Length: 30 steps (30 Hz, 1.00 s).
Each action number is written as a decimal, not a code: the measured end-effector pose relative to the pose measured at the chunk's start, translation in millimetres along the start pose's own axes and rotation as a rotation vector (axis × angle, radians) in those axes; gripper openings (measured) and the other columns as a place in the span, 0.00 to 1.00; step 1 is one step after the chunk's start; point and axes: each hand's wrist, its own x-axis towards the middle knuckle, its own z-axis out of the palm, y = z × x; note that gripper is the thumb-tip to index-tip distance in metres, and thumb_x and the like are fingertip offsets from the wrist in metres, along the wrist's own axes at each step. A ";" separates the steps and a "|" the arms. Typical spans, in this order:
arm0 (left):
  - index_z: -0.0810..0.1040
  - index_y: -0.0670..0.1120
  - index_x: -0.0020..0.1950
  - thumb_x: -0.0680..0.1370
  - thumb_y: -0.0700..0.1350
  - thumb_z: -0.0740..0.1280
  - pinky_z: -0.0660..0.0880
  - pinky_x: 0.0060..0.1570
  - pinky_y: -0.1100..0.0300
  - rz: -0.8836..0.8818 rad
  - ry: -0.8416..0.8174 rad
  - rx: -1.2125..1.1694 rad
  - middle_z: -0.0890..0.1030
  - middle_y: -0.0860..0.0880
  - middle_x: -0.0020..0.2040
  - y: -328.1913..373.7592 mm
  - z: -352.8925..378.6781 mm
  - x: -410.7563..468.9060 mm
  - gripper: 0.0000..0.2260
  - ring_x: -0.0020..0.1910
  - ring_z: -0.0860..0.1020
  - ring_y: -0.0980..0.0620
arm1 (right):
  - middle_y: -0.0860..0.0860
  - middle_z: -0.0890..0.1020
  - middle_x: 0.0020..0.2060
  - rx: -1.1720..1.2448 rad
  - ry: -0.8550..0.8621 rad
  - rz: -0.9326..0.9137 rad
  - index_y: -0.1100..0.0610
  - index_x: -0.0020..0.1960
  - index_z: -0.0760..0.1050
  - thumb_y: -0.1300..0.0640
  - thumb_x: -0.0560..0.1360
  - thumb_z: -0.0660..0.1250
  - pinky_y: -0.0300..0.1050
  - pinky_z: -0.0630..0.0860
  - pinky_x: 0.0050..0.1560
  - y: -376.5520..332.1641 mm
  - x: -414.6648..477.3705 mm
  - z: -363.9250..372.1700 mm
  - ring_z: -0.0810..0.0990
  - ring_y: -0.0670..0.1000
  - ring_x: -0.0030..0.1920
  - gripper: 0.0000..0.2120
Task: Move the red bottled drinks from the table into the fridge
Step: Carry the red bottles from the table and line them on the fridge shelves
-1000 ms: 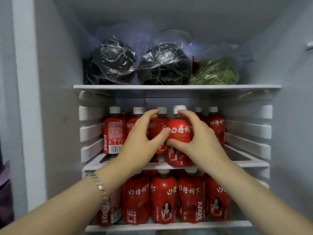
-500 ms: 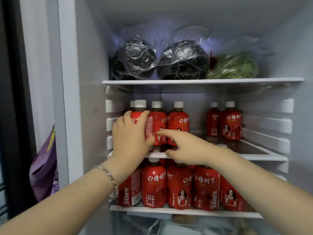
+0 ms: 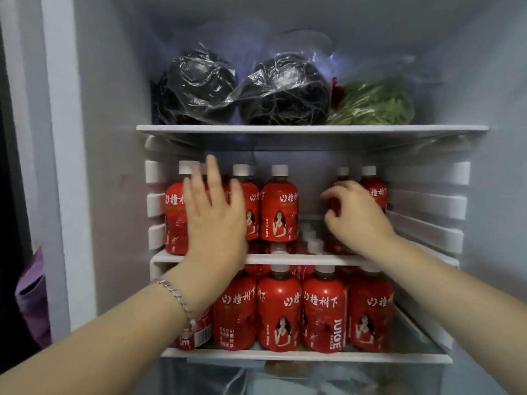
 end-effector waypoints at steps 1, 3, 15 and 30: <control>0.72 0.38 0.65 0.62 0.37 0.73 0.53 0.67 0.37 0.061 0.024 -0.051 0.60 0.29 0.71 7.2 -3.0 1.5 0.31 0.69 0.60 0.27 | 0.57 0.69 0.67 -0.028 0.037 0.073 0.58 0.66 0.72 0.62 0.73 0.64 0.49 0.65 0.67 9.4 5.2 0.9 0.66 0.57 0.68 0.21; 0.78 0.39 0.56 0.59 0.37 0.74 0.61 0.64 0.35 0.192 0.050 -0.169 0.70 0.32 0.65 22.5 -2.6 7.4 0.26 0.64 0.68 0.29 | 0.62 0.61 0.70 -0.094 -0.010 0.210 0.57 0.71 0.65 0.60 0.74 0.65 0.53 0.63 0.68 28.1 17.1 3.0 0.61 0.62 0.70 0.26; 0.72 0.50 0.64 0.76 0.44 0.63 0.59 0.61 0.67 0.180 -0.104 -0.729 0.68 0.51 0.64 52.5 -7.7 34.3 0.16 0.65 0.61 0.54 | 0.59 0.57 0.66 -0.095 -0.075 0.419 0.47 0.69 0.64 0.50 0.72 0.70 0.55 0.70 0.63 64.1 64.6 18.3 0.67 0.65 0.62 0.29; 0.53 0.50 0.75 0.67 0.59 0.73 0.64 0.67 0.56 0.097 -0.256 -0.940 0.64 0.50 0.71 73.2 -3.5 28.9 0.44 0.70 0.62 0.49 | 0.47 0.80 0.48 0.520 -0.142 0.003 0.44 0.44 0.77 0.53 0.77 0.62 0.42 0.73 0.55 -12.1 21.5 -23.5 0.76 0.47 0.53 0.07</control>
